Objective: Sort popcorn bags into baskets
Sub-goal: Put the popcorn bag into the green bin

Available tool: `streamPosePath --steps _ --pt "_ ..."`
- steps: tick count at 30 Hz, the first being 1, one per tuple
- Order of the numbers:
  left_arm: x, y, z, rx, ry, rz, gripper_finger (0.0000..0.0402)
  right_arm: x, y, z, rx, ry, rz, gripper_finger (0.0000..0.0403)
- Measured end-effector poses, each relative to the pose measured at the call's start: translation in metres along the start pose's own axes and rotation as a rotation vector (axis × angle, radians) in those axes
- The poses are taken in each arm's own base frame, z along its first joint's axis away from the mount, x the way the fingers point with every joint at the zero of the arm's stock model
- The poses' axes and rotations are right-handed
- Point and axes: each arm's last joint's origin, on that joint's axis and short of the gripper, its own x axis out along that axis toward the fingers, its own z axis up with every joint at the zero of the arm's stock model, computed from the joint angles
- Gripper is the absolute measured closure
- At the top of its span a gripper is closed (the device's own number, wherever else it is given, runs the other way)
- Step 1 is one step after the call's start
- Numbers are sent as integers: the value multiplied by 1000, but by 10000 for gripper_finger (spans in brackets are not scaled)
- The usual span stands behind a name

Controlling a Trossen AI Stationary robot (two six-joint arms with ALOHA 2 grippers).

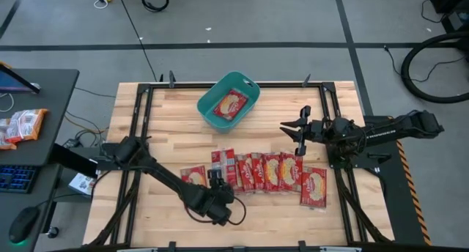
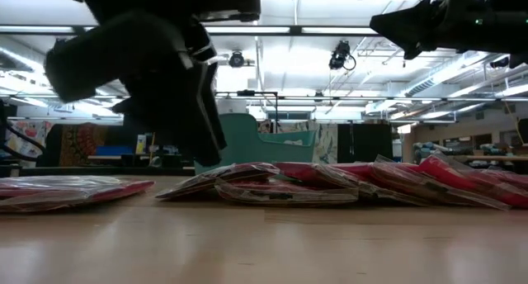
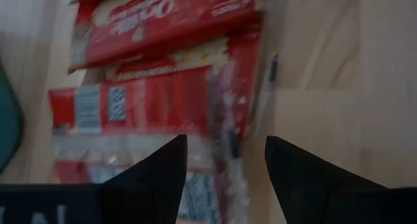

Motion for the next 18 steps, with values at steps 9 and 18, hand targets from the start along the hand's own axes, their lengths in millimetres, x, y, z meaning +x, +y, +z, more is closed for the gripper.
streamPosePath --steps 9,18 --pt "17 -5 -10 71 44 59 191 0 0 0 -7 0 1 325" --pt "17 -3 -11 83 63 74 278 0 0 0 -7 0 1 325"
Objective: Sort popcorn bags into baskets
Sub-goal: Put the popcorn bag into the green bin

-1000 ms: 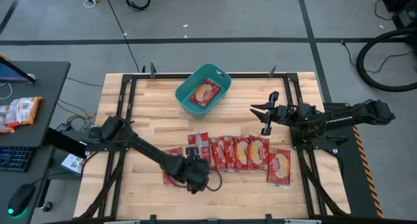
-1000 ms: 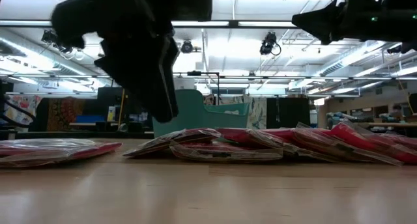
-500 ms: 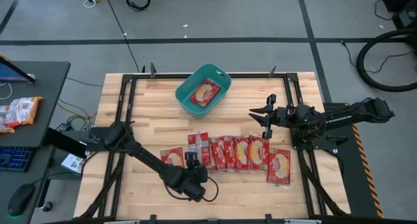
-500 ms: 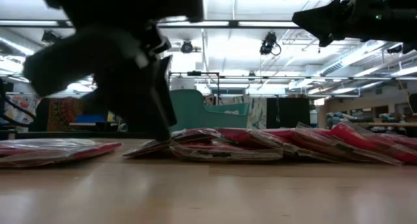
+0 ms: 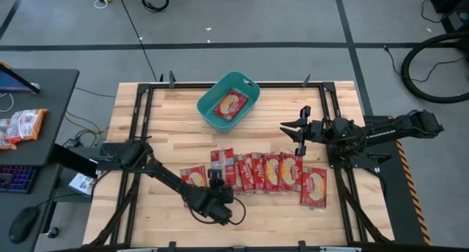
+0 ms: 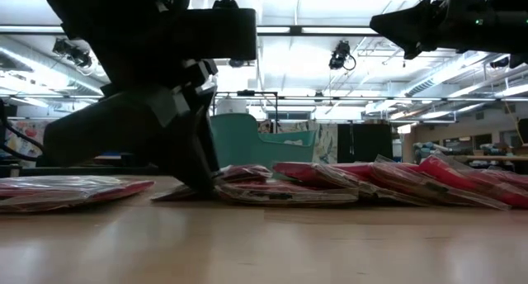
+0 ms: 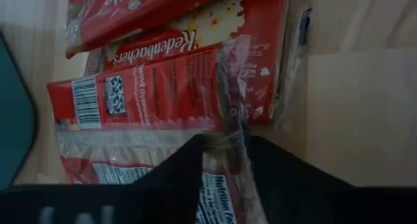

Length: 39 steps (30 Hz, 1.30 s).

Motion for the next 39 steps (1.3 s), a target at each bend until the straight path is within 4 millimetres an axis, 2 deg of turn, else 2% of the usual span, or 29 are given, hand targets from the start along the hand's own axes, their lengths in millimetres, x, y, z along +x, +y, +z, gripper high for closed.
streamPosePath --steps 6,10,13,21,30,35,39 --pt "0 1 -1 8 12 1 383 0 0 0 0 0 0 325" --pt "-5 5 2 -8 29 -48 392 0 0 -1 6 11 2 325" --pt "-18 18 12 -34 44 -105 396 0 0 -2 7 22 4 325" --pt "-69 92 43 -184 17 -245 399 0 1 -3 51 25 27 325" --pt "-120 175 52 -229 -144 -279 400 0 1 -3 47 30 29 325" --pt "-128 215 54 -261 -203 -223 401 0 1 -3 47 32 30 325" --pt "-121 239 62 -250 -266 -174 401 0 2 -4 54 34 31 325"
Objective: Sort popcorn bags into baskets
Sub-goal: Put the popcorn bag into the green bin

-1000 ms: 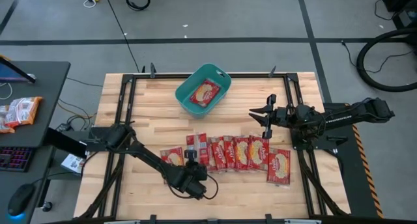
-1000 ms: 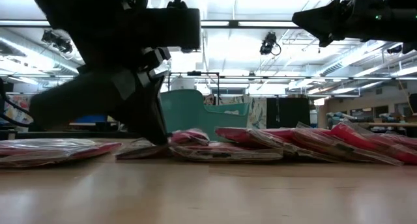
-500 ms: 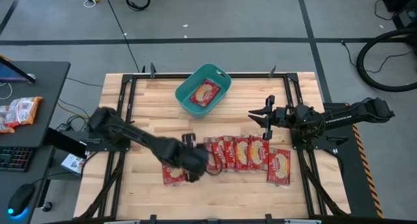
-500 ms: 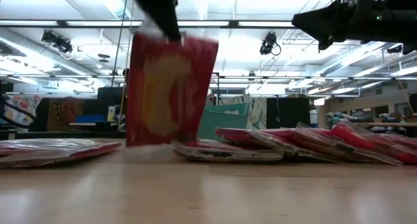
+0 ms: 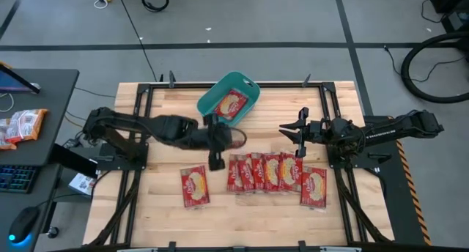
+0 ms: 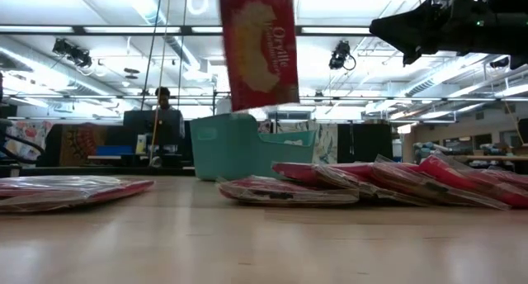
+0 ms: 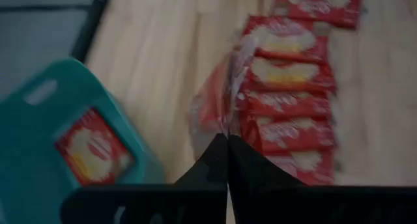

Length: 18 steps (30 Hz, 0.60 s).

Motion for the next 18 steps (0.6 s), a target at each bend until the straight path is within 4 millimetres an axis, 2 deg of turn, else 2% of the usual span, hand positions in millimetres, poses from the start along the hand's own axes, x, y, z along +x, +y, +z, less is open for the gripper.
streamPosePath --steps 9,18 --pt "16 54 15 24 -93 66 401 0 0 0 3 2 3 325" --pt "27 113 10 8 -46 152 401 0 0 -1 3 6 3 325"
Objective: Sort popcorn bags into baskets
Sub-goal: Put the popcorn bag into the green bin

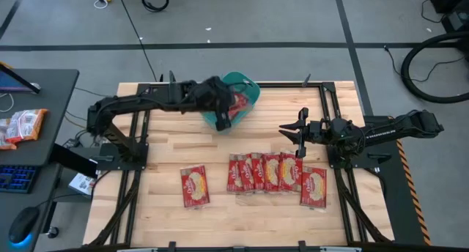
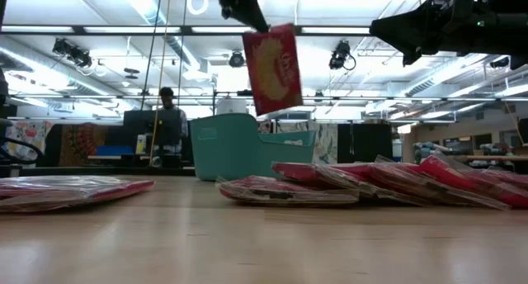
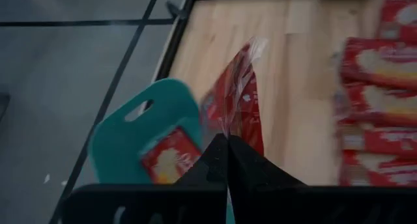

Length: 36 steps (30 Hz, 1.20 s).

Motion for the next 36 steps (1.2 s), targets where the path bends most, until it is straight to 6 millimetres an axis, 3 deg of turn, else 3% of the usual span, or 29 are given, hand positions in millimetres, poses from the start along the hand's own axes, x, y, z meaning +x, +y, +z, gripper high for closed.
streamPosePath --steps 12,23,36 --pt "10 48 -37 228 249 -111 401 0 1 0 1 -2 19 325" --pt "13 49 -45 679 272 -235 401 0 1 0 1 -3 24 325" --pt "62 46 -59 912 360 -347 401 0 2 0 9 -3 30 325"
